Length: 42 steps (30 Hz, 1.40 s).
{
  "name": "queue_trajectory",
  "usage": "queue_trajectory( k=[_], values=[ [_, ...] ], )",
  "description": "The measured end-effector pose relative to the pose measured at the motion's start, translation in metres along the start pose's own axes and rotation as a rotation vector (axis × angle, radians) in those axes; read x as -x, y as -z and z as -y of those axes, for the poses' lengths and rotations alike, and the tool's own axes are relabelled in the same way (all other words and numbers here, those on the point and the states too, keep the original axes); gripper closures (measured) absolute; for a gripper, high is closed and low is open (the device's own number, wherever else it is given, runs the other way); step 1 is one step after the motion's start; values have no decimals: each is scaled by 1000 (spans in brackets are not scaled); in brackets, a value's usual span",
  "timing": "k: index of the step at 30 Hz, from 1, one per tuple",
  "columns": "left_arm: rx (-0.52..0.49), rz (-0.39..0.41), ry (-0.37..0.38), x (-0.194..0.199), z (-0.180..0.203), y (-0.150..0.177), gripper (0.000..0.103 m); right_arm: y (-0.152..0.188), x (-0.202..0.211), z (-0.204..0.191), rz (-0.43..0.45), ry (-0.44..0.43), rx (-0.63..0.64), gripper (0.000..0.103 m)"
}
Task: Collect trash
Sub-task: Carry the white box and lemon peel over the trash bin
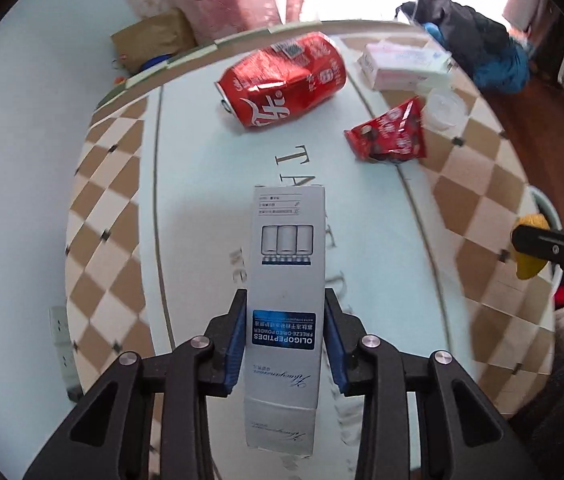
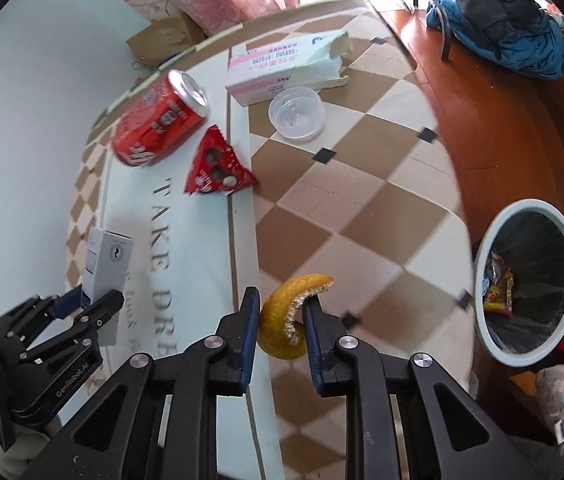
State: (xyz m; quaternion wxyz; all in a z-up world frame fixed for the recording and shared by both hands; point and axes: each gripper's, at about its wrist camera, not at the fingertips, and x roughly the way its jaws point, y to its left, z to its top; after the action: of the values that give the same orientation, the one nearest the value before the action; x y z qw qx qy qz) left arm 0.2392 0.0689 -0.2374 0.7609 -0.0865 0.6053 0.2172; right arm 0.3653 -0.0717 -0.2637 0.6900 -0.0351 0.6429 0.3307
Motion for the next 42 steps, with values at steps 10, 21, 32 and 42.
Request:
queue_trajectory(
  k=[10, 21, 32, 42],
  values=[
    [1, 221, 67, 98, 47, 11, 72, 47, 114, 57, 163, -53, -50, 81],
    [-185, 256, 267, 120, 210, -24, 72, 79, 210, 199, 283, 30, -225, 81],
    [-185, -30, 414, 12, 325, -72, 72, 57, 156, 329, 156, 130, -344, 81],
    [-103, -216, 483, -61, 372, -98, 56, 36, 73, 399, 8, 67, -435, 80]
  ],
)
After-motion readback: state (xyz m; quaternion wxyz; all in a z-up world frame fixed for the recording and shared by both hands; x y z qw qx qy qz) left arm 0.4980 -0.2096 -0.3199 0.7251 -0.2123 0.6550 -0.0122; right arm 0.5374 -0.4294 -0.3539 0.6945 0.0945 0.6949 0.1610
